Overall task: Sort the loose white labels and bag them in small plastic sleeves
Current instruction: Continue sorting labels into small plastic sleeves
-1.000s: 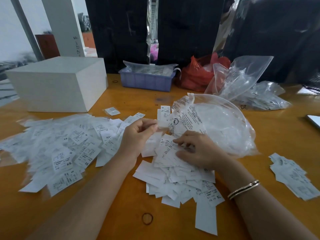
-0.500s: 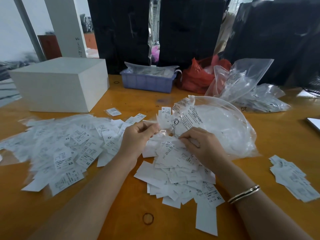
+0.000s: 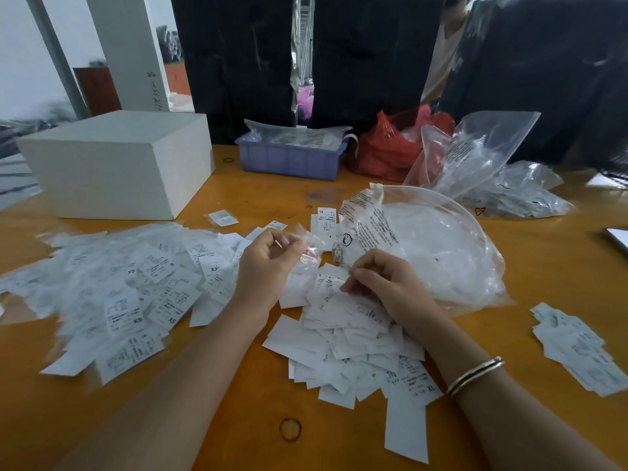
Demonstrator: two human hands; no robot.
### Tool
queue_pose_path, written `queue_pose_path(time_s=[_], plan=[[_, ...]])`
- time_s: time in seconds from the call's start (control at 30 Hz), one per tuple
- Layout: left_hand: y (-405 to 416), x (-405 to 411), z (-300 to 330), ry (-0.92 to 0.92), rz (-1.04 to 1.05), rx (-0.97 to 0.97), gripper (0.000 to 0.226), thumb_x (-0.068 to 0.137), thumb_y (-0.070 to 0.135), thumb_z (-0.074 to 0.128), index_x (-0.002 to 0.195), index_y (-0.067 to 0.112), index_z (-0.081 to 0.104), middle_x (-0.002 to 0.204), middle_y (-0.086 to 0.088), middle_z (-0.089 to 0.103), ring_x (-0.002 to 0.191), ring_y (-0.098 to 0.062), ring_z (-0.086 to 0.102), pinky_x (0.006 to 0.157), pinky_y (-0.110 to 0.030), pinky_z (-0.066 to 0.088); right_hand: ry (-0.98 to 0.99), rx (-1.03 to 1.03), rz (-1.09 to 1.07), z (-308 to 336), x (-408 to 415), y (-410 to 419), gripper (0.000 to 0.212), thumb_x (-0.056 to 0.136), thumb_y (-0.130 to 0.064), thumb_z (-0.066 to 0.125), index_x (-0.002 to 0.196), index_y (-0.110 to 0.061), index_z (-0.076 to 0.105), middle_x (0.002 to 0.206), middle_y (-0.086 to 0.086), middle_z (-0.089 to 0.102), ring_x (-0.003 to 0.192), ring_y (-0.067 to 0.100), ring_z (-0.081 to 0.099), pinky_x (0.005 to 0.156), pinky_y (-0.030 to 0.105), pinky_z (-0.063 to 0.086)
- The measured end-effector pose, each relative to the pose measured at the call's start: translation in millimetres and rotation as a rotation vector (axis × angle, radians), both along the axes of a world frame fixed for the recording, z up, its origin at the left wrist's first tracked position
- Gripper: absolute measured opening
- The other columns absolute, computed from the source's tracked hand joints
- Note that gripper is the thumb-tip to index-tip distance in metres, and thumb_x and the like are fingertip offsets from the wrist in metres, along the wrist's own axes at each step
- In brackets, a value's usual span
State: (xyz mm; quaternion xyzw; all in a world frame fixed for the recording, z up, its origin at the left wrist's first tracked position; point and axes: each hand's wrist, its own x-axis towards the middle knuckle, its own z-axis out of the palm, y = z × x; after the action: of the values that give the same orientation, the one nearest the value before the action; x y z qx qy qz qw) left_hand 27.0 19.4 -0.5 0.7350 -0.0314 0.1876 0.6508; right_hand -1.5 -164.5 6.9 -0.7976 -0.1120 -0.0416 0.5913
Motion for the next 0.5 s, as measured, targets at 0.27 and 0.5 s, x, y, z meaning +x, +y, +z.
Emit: queue_pose_path(time_s=[0.27,0.5], plan=[[-0.1,-2.1,1.6,-0.031,-0.059,-0.013,0.017,0.094,0.016,0.056,0.089,0.031,0.063,0.078,0.020,0.071,0.080,0.006,0.065,0.063,-0.004,0.047,-0.257,-0.620,0.112,-1.8,-1.2,-3.7,0.018,0.091,-0.026,0.059,0.106,-0.029,0.067,0.103,-0.018,0.060,0.094,-0.003,0.052,0.081,0.012,0.038],[0.9,-2.7,0.9,-0.042,-0.065,0.019,0.018,0.094,0.016,0.056,0.090,0.033,0.063,0.073,0.026,0.068,0.080,0.004,0.063,0.065,-0.005,0.047,-0.292,-0.867,0.192,0.6,0.6,-8.4,0.038,0.088,-0.047,0.056,0.119,-0.028,0.064,0.113,-0.018,0.056,0.105,-0.003,0.046,0.097,0.025,0.028]])
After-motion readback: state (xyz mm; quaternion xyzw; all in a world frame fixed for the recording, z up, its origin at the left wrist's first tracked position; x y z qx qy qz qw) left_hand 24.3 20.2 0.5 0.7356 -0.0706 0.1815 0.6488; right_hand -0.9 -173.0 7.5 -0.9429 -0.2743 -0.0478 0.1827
